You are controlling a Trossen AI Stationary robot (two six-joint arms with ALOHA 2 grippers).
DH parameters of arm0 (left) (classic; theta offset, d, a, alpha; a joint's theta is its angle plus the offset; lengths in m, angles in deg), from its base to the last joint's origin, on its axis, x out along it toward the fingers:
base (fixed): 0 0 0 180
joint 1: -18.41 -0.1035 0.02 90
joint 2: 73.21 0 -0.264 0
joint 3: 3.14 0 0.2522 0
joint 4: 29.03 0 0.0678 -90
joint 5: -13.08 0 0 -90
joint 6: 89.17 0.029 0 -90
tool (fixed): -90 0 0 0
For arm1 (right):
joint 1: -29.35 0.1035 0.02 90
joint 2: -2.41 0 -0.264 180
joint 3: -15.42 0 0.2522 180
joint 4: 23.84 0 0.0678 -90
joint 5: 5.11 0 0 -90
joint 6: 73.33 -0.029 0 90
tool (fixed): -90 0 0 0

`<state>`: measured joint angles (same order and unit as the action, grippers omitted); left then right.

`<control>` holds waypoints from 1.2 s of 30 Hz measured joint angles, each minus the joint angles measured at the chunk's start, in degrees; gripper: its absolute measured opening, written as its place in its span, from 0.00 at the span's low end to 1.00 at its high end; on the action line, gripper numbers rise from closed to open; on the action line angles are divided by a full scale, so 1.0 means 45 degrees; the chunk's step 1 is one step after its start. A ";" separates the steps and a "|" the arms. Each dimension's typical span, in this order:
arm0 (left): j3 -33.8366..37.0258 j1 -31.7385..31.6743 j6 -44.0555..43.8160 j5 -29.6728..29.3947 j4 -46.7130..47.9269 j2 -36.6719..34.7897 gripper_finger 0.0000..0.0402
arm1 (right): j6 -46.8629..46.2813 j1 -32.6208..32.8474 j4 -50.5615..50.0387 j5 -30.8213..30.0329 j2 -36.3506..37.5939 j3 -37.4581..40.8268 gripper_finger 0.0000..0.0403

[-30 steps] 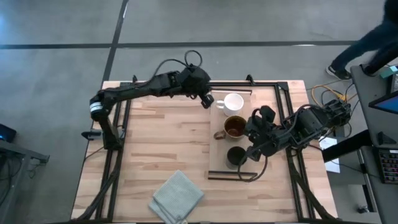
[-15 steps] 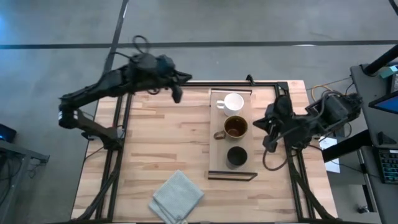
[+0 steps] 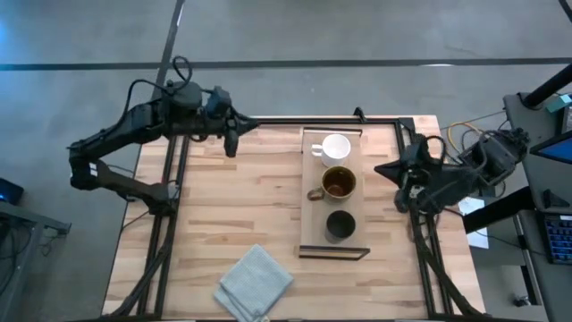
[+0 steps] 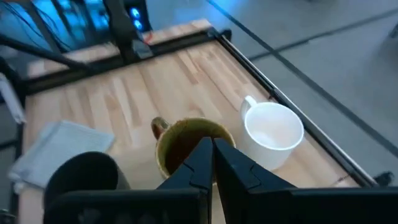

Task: Stack small to large cups/mugs on shelf
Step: Return to Home Position

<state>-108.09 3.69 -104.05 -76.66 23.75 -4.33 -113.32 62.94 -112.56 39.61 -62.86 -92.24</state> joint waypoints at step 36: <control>1.0522 0.0219 -0.1301 0.2878 -1.0922 -0.5076 0.00 | 0.7250 0.1804 1.3692 0.4665 1.3682 1.4587 0.02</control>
<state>-60.74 4.68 -109.91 -63.71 -25.39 -27.17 -80.69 71.06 -50.95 60.61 -1.29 -26.60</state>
